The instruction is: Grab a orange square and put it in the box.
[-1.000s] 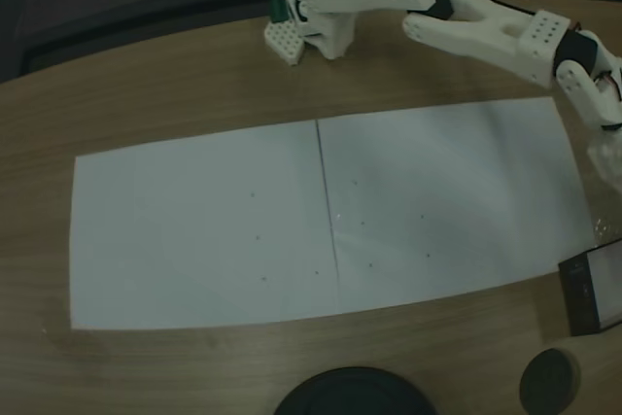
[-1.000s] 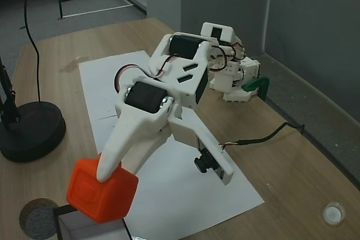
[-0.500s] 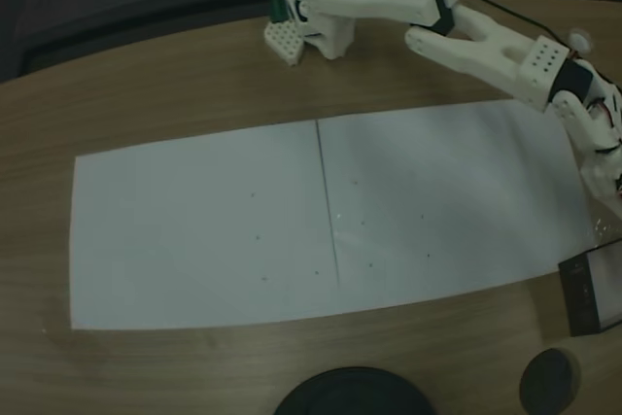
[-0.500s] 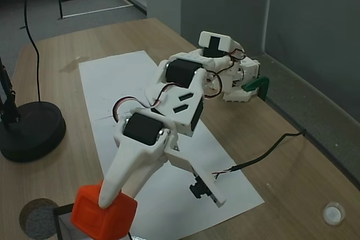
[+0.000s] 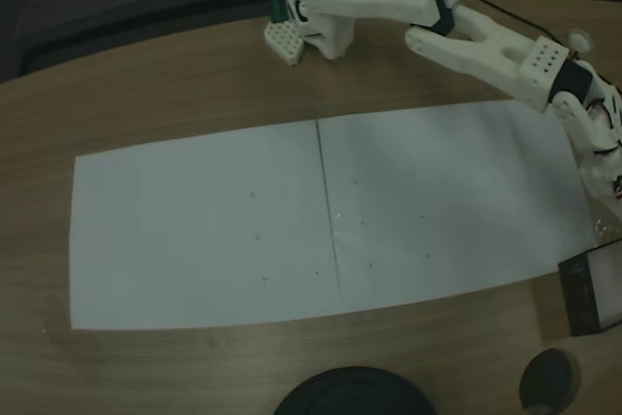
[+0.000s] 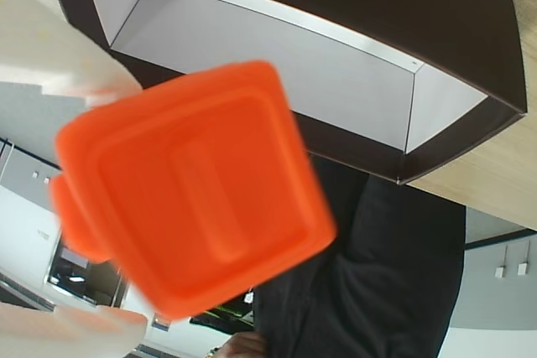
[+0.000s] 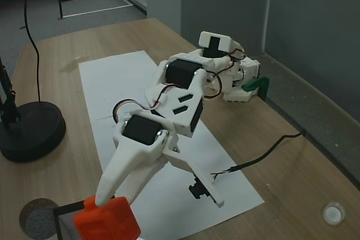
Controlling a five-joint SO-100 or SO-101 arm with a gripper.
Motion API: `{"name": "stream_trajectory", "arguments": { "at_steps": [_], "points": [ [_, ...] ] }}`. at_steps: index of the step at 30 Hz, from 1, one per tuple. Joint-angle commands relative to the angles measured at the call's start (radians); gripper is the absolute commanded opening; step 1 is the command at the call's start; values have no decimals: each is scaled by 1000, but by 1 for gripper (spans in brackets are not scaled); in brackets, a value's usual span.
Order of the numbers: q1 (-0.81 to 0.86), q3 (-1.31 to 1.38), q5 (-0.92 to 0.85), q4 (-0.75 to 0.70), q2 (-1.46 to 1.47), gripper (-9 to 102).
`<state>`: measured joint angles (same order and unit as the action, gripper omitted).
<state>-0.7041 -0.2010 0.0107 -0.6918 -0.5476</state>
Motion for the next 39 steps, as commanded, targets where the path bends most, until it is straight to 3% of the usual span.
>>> {"name": "stream_trajectory", "arguments": {
  "at_steps": [1, 9, 13, 21, 28, 39],
  "points": [
    [14, 80, 8, 5, -49, 23],
    [52, 83, 5, -38, -55, 22],
    [89, 117, -2, -153, -106, -1],
    [133, 341, 179, -644, -357, 0],
    [268, 423, 179, -985, -655, 0],
    [706, 256, 81, -1040, -1120, 0]
  ]
}}
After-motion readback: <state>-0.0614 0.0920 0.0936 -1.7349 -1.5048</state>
